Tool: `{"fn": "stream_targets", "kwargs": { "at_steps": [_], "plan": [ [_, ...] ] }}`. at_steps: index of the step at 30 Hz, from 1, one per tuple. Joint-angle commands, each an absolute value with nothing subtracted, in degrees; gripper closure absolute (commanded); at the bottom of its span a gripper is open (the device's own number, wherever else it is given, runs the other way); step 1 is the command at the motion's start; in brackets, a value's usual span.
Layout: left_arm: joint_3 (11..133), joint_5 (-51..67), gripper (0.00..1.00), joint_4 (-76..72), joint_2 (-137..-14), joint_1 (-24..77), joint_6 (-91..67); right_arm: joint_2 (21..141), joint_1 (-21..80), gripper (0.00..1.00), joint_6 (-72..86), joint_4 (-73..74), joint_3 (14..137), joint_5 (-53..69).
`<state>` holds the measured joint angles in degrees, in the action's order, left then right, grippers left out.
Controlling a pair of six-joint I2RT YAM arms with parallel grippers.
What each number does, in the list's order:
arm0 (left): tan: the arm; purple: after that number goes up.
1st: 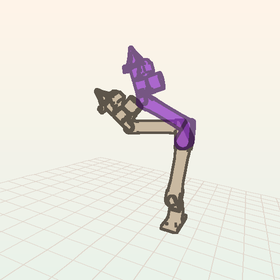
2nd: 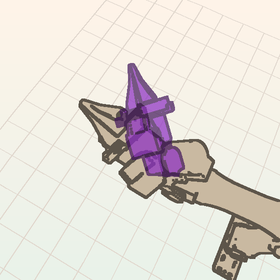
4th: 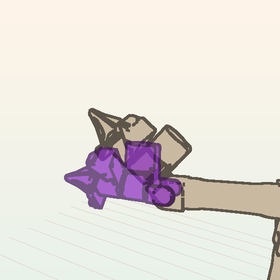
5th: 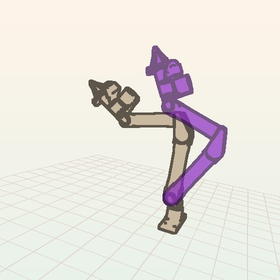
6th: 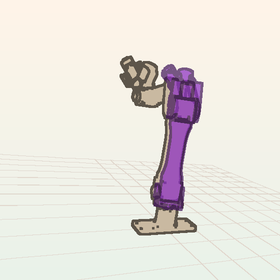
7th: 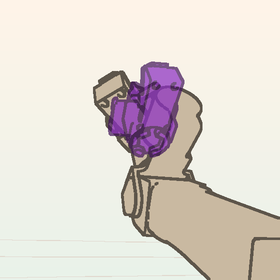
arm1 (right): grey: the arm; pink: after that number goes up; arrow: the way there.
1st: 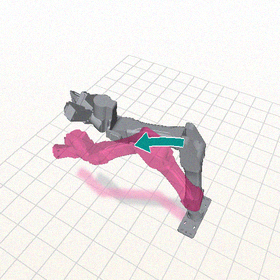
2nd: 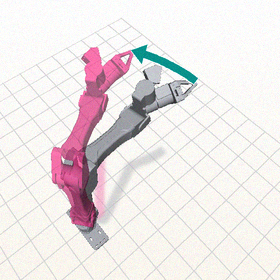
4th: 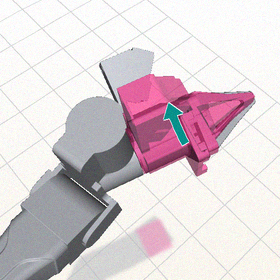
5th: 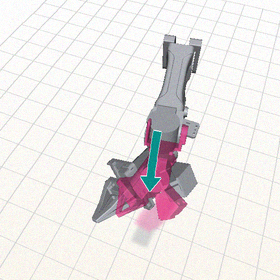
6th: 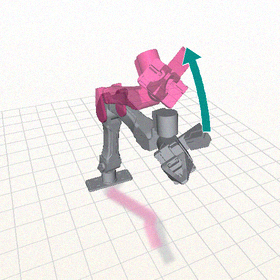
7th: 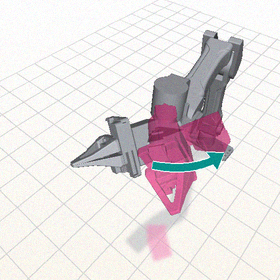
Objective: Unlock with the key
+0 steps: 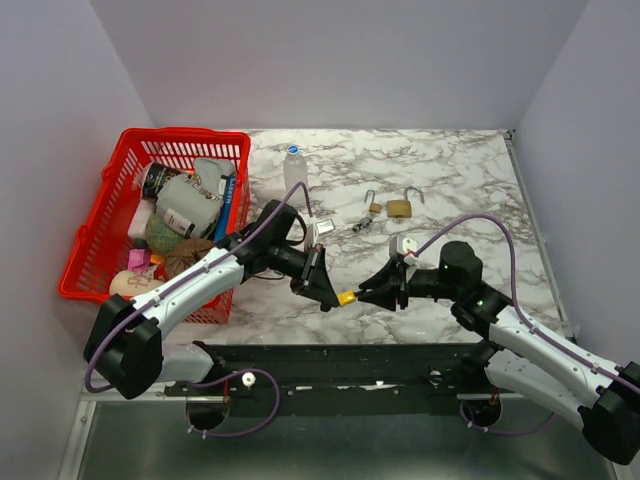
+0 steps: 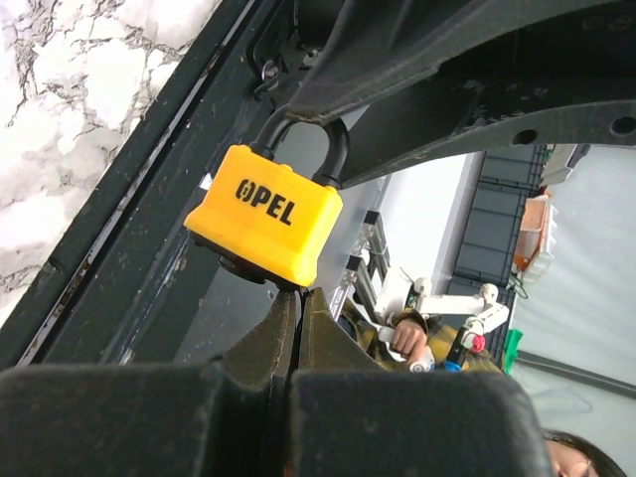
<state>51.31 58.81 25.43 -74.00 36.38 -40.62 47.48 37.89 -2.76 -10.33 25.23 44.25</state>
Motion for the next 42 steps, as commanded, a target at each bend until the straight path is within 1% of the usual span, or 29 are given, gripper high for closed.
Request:
{"fn": "stream_targets", "kwargs": {
  "at_steps": [1, 3, 5, 7, 9, 12, 16, 17, 18, 20, 21, 23, 24, 28, 29, 30, 31, 33, 34, 37, 39, 42],
  "plan": [
    [50.19, 63.01, 1.0, 20.67, -71.46, 36.04, -43.77, 46.93, 38.41, 0.64, -2.2, -12.66, 26.72, 48.07],
    [50.1, 63.11, 1.0, 20.57, -71.37, 36.12, -44.12, 47.89, 38.41, 0.67, -2.11, -11.96, 27.16, 48.77],
    [49.92, 63.19, 1.0, 20.65, -71.1, 36.04, -44.03, 48.43, 38.58, 0.67, -2.11, -11.52, 27.68, 49.22],
    [49.66, 63.11, 1.0, 20.31, -70.75, 36.04, -44.47, 48.87, 38.85, 0.66, -2.2, -10.99, 27.86, 49.31],
    [49.57, 63.11, 1.0, 20.22, -70.49, 35.86, -44.56, 49.04, 38.93, 0.61, -2.2, -10.37, 27.77, 49.04],
    [49.4, 63.02, 1.0, 20.3, -70.05, 35.42, -44.56, 48.78, 38.94, 0.58, -2.2, -9.93, 27.6, 48.96],
    [49.39, 63.37, 1.0, 19.86, -69.61, 35.16, -45.0, 49.13, 39.02, 0.59, -1.85, -9.84, 27.51, 49.48],
    [49.31, 63.46, 1.0, 19.69, -69.61, 35.07, -45.0, 49.57, 39.02, 0.6, -1.85, -9.84, 27.6, 49.74],
    [49.31, 63.54, 1.0, 19.51, -69.52, 35.07, -45.09, 49.57, 39.02, 0.65, -1.76, -9.93, 27.77, 50.01],
    [49.31, 63.55, 1.0, 19.16, -69.35, 34.98, -45.18, 49.92, 39.11, 0.7, -1.23, -10.11, 28.04, 50.62],
    [49.31, 63.54, 1.0, 18.99, -69.35, 35.07, -45.18, 50.18, 39.11, 0.78, -0.97, -10.19, 28.12, 50.8],
    [49.22, 63.11, 1.0, 18.63, -69.08, 34.98, -45.0, 50.27, 39.11, 0.89, -0.36, -9.93, 28.74, 50.8],
    [49.22, 62.93, 1.0, 18.63, -69.0, 34.98, -44.74, 50.19, 39.11, 0.99, -0.09, -9.76, 28.91, 50.63],
    [49.92, 61.62, 1.0, 20.55, -68.56, 34.89, -41.59, 49.31, 39.11, 0.99, 2.63, -10.02, 29.35, 49.14],
    [50.53, 59.35, 0.96, 22.48, -68.73, 34.89, -39.83, 49.05, 39.11, 0.99, 3.59, -9.85, 29.79, 48.96],
    [52.36, 58.37, 0.89, 24.68, -68.73, 34.89, -35.2, 48.87, 39.02, 0.99, 4.04, -8.63, 30.14, 48.87],
    [53.25, 57.05, 0.68, 28.0, -69.17, 34.89, -33.33, 48.69, 39.02, 0.99, 4.48, -7.83, 30.58, 48.52],
    [56.49, 51.44, 0.45, 31.88, -69.52, 34.81, -28.85, 48.69, 39.02, 0.99, 5.18, -4.16, 32.34, 48.25],
    [57.3, 50.02, 0.3, 34.17, -69.7, 34.89, -25.17, 49.04, 39.11, 0.99, 5.1, -2.56, 32.95, 47.64],
    [59.85, 42.55, 0.18, 37.87, -68.91, 34.98, -19.7, 50.27, 39.11, 0.99, 4.13, 5.26, 36.46, 46.67],
    [60.64, 39.3, 0.15, 38.67, -67.77, 35.24, -16.18, 51.06, 39.02, 0.99, 3.95, 9.12, 38.48, 46.15],
    [60.47, 38.85, 0.11, 38.15, -65.83, 37.25, -13.37, 53.16, 39.02, 0.99, 3.43, 14.04, 40.68, 45.7]
  ]
}}
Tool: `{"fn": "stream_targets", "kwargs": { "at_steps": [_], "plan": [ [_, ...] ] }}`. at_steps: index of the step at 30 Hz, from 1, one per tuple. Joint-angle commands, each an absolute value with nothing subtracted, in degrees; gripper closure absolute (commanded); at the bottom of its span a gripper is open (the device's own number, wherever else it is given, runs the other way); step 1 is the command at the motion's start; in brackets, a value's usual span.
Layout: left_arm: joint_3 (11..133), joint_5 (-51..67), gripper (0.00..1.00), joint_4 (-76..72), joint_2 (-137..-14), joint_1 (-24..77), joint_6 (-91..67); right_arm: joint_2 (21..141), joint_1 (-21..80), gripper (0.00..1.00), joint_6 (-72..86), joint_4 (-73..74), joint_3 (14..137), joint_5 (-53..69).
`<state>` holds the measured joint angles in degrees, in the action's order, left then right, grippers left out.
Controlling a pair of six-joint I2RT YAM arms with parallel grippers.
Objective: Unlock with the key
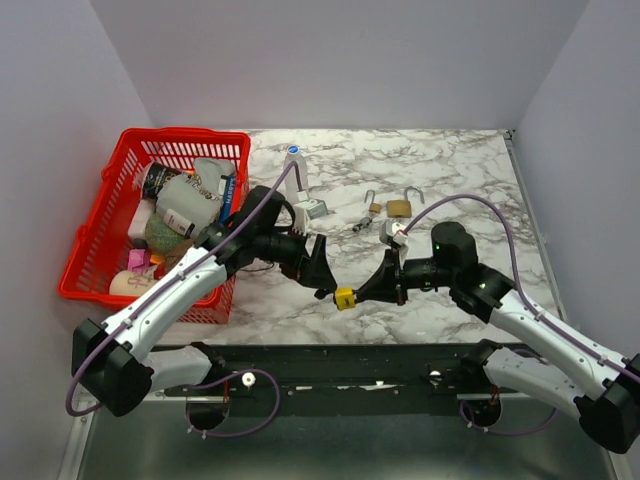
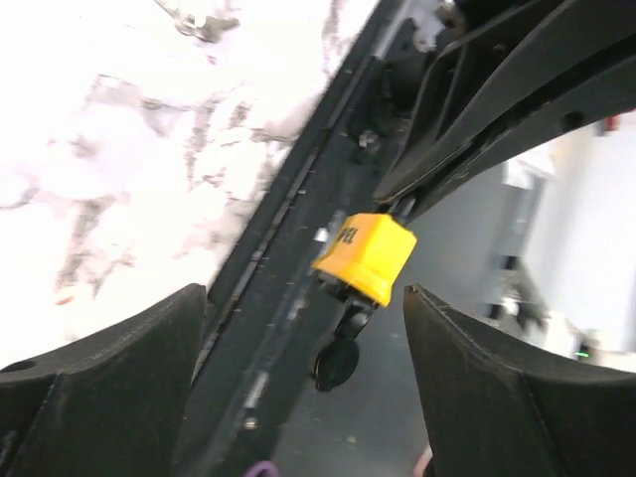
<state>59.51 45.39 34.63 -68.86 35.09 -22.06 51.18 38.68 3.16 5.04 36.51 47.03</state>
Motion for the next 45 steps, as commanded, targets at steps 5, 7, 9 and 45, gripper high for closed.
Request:
{"fn": "stream_targets", "kwargs": {
  "at_steps": [5, 7, 9, 45],
  "plan": [
    [60.47, 34.64, 0.11, 39.11, -64.07, 44.72, -8.27, 57.39, 39.11, 0.99, 1.85, 20.56, 46.84, 47.98],
    [60.56, 34.01, 0.11, 38.94, -64.16, 47.8, -7.12, 59.05, 39.11, 0.99, 1.58, 22.32, 47.98, 49.04],
    [59.95, 34.98, 0.11, 38.24, -64.51, 48.78, -6.95, 60.11, 39.11, 0.99, 1.41, 23.72, 49.39, 49.13],
    [51.51, 31.56, 1.0, 16.0, -76.29, 55.9, -21.96, 60.21, 36.48, 0.48, 10.71, 18.83, 46.77, 27.17]
  ]
}}
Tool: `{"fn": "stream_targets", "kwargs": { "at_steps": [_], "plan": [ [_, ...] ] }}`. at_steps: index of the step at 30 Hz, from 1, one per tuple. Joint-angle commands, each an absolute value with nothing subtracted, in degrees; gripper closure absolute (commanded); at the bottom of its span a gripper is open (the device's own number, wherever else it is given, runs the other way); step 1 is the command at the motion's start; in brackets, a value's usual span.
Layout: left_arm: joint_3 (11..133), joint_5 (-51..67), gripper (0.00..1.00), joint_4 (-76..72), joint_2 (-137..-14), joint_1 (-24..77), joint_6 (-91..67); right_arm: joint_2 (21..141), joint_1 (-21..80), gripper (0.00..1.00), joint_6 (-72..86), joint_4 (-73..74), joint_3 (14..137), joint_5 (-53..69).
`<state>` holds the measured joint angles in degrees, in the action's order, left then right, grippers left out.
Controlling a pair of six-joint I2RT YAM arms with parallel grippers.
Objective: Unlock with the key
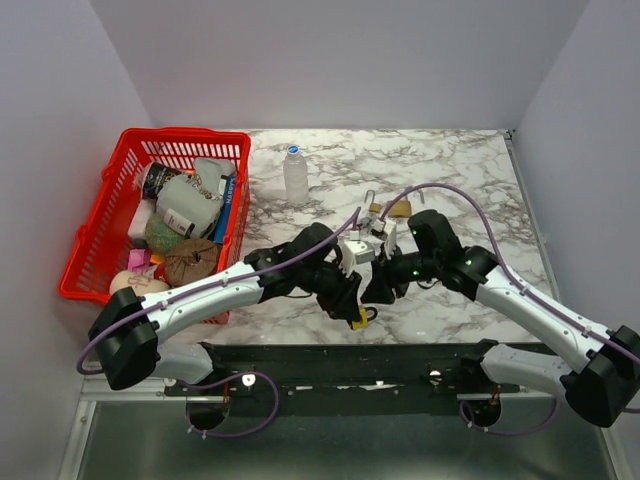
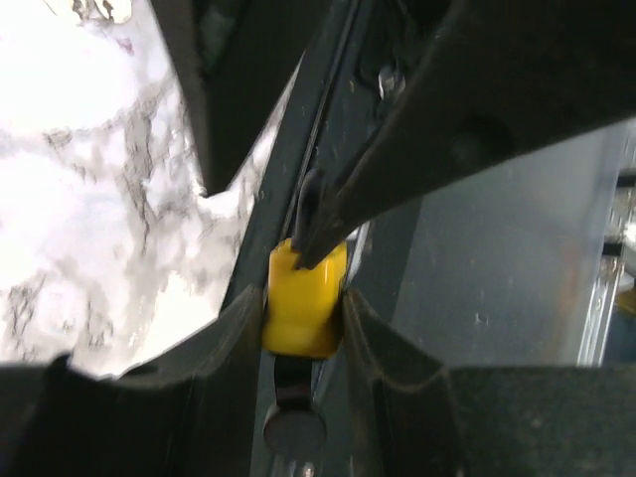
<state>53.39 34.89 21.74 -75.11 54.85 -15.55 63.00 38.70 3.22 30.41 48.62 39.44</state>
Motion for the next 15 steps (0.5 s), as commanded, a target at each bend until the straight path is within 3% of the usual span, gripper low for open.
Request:
{"fn": "stream_targets", "kwargs": {
  "at_steps": [1, 4, 7, 11, 15],
  "plan": [
    [51.16, 30.94, 1.0, 15.13, -76.38, 55.2, -22.32, 58.38, 35.43, 0.4, 11.77, 18.11, 45.97, 26.55],
    [50.19, 30.67, 1.0, 12.67, -75.59, 54.41, -23.55, 55.12, 28.76, 0.3, 15.46, 15.47, 42.37, 25.84],
    [48.44, 31.02, 1.0, 9.33, -74.1, 53.18, -25.39, 51.42, 22.34, 0.26, 18.19, 13.63, 38.86, 25.14],
    [46.67, 31.03, 1.0, 6.25, -72.51, 49.93, -28.46, 51.06, 20.3, 0.26, 19.69, 13.62, 36.21, 18.31],
    [44.48, 25.25, 1.0, 4.66, -72.42, 46.16, -34.88, 53.96, 20.3, 0.34, 20.47, 15.29, 34.72, 15.37]
  ]
}}
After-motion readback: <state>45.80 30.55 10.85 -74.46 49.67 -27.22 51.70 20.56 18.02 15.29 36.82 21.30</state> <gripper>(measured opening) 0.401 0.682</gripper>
